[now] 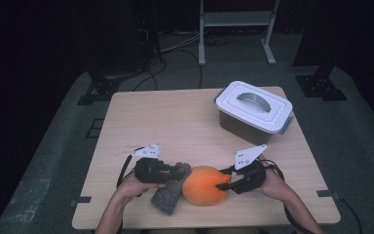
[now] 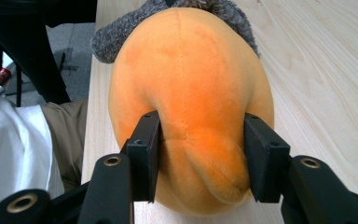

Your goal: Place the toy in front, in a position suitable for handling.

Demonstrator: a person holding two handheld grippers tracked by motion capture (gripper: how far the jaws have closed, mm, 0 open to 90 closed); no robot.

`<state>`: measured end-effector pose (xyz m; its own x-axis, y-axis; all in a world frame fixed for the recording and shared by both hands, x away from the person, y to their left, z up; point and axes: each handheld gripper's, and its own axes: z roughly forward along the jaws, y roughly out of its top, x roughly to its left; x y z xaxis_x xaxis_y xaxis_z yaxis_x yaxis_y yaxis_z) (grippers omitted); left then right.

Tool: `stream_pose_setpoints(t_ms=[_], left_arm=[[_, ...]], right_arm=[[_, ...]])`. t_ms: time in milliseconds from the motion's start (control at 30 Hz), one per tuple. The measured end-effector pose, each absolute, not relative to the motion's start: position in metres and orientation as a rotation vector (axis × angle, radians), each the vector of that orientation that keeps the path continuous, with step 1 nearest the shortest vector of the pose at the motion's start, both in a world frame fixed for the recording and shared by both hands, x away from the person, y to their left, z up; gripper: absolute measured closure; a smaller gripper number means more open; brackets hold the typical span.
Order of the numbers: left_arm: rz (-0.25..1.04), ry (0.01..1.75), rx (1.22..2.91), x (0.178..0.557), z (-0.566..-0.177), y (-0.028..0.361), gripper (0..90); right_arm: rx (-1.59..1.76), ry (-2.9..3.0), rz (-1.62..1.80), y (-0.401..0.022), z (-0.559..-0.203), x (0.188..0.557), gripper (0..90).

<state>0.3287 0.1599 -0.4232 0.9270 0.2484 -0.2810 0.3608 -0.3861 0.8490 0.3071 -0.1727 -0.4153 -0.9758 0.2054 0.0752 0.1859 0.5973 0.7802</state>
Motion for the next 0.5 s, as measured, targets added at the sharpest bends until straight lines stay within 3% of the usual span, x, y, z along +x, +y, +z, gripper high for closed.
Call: stream_pose_setpoints(t_ms=[367, 400, 500], left_arm=[[-0.119, 0.317, 1.966, 0.316, -0.403, 0.135, 74.2], [-0.106, 0.328, 1.993, 0.317, -0.405, 0.136, 74.2], [-0.119, 0.343, 2.006, 0.319, -0.409, 0.141, 74.2]], right_arm=[[0.308, 2.773, 1.342, -0.152, -0.409, 0.299, 47.5], [0.326, 2.773, 1.36, -0.154, -0.409, 0.3, 41.6], [0.378, 2.782, 1.387, -0.157, -0.408, 0.302, 36.8]])
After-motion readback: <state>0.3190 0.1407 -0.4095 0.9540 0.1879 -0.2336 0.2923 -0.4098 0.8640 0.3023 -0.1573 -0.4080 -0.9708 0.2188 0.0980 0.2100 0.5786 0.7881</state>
